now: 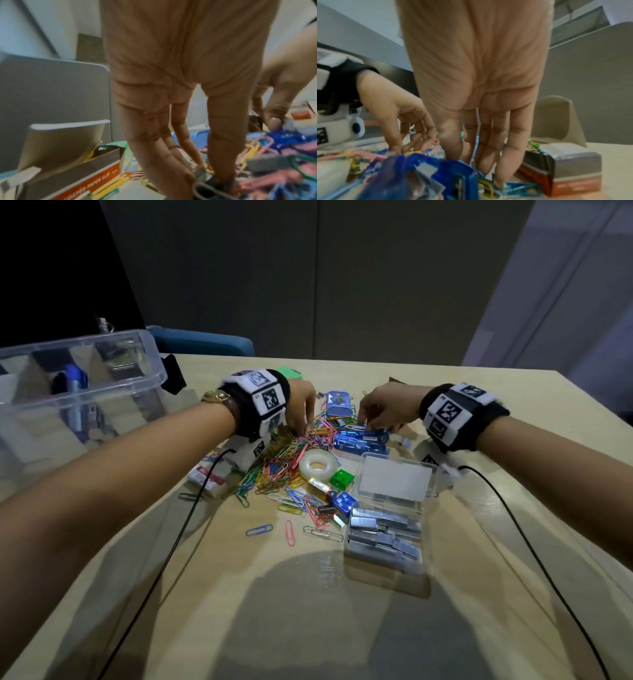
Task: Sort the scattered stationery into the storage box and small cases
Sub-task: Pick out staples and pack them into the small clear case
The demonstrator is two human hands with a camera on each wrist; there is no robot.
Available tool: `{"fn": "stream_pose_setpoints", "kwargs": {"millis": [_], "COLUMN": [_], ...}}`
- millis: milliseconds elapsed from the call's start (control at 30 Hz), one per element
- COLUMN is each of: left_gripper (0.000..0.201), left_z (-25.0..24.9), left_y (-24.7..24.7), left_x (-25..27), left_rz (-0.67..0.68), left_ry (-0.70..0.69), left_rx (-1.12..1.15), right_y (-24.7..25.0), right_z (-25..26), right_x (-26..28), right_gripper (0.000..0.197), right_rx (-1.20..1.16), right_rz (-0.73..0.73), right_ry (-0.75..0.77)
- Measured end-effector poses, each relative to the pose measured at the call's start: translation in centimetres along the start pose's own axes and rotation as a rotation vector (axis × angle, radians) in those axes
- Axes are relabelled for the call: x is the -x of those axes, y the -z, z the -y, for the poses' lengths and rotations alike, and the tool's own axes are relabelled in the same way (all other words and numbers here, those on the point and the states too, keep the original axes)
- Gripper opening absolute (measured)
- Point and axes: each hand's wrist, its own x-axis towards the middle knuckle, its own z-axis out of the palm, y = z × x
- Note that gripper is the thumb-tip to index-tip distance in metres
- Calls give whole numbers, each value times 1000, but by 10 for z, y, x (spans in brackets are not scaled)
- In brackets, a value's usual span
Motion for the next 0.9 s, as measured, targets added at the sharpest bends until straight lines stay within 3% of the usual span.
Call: {"fn": "stream_pose_setpoints", "kwargs": {"millis": [100,233,333,400,567,733,900], "left_gripper": [21,12,12,9,10,8,8], "left_z": [-3,10,16,22,42,60,65], "left_y": [-3,1,10,20,39,47,37], "left_x": [-2,-3,7,15,32,50,71], "left_rz": [9,72,-14,-67,-240,-471,-541], "left_ry": [-29,-82,-104,-116,-86,-95,-134], "left_rx": [-50,116,335,452,486,648,847], "right_y": [-5,-5,9,18,20,8,7], "right_z": [2,-1,-9,-12,-2,19,28], "right_x": [-8,-8,-7,-6,-13,-32,-46], "right_gripper": [17,8,22,19,23,28,13], "right_rx": [0,-42,-27,36,26,106,135], "right_rz": [7,110,7,0,-93,-60,-3], "right_ry": [-8,56,61,46,145,257,235]}}
